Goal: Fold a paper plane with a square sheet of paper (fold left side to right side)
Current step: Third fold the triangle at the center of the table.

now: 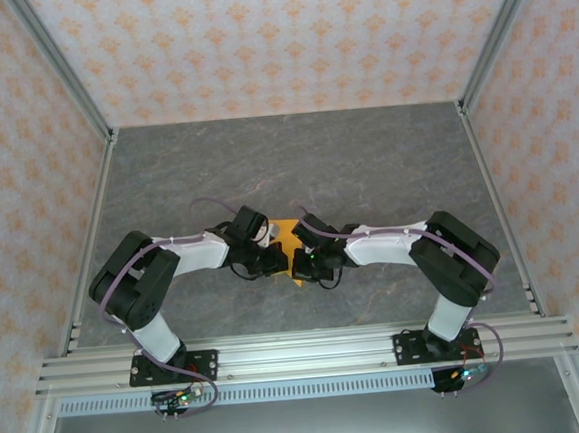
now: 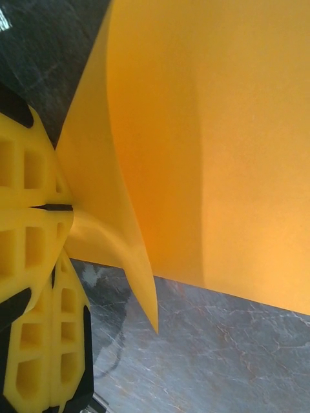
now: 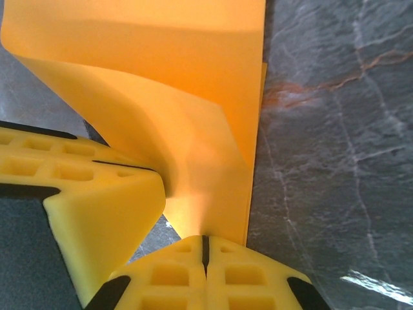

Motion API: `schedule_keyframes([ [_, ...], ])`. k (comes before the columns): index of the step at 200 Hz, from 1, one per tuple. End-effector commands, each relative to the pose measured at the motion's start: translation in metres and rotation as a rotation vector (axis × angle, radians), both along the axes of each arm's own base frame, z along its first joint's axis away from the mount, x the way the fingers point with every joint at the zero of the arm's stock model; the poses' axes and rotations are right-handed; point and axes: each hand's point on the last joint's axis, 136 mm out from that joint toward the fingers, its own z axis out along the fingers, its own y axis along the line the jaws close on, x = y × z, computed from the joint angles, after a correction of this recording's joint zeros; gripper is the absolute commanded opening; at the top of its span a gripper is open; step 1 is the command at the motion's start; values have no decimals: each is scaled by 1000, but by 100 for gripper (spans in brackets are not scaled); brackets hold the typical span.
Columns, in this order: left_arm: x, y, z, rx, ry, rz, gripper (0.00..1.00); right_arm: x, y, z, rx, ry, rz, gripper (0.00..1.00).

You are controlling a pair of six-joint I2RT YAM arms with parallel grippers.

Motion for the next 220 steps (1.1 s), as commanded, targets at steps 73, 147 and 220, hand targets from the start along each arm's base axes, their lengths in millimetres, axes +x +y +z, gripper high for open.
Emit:
schedule_keyframes([
  [73, 38, 64, -25, 189, -43, 88, 0, -33, -57, -49, -268, 107, 8, 0],
  [147, 75, 95, -26, 185, -43, 134, 0, -37, -60, -48, -267, 111, 15, 0],
  [220, 101, 105, -22, 141, -50, 195, 0, -41, -60, -43, -251, 111, 48, 0],
])
